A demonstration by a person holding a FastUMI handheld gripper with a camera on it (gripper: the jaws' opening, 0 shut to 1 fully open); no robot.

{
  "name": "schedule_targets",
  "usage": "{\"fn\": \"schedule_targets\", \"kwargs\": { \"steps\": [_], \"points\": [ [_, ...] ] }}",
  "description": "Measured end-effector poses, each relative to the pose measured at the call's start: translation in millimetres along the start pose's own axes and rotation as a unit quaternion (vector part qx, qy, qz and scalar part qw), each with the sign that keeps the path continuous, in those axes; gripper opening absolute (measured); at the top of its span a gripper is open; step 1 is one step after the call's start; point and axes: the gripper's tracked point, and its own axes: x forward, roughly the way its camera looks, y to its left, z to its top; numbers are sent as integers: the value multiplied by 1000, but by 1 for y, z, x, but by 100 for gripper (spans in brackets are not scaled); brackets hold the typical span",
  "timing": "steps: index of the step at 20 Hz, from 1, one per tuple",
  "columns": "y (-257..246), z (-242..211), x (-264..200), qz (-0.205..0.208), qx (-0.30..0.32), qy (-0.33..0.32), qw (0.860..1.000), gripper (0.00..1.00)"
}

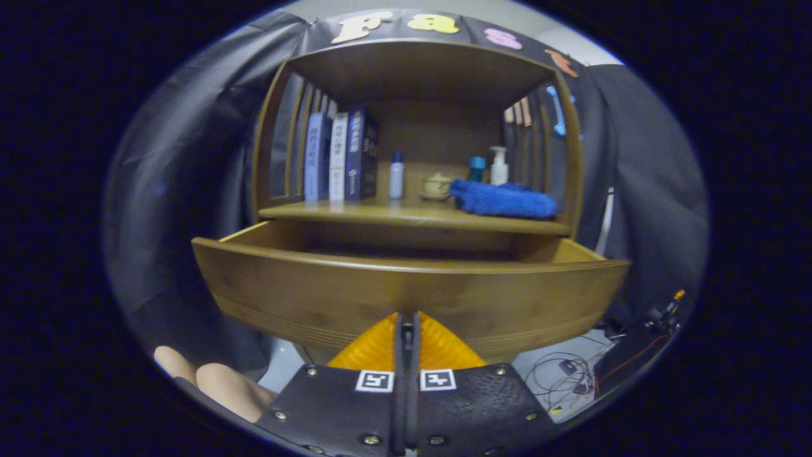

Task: Pull open the drawer, take out the items inside it, and place them on the countertop above the cabinet.

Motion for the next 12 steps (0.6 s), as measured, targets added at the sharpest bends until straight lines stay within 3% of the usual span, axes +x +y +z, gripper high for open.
{"fn": "schedule_targets", "kwargs": {
  "steps": [3,9,12],
  "points": [
    [-18,3,-17,5,-9,0,1000,2],
    [-49,-3,-31,-4,81,27,996,2],
    [-50,10,-27,2,89,28,996,1]
  ]
}}
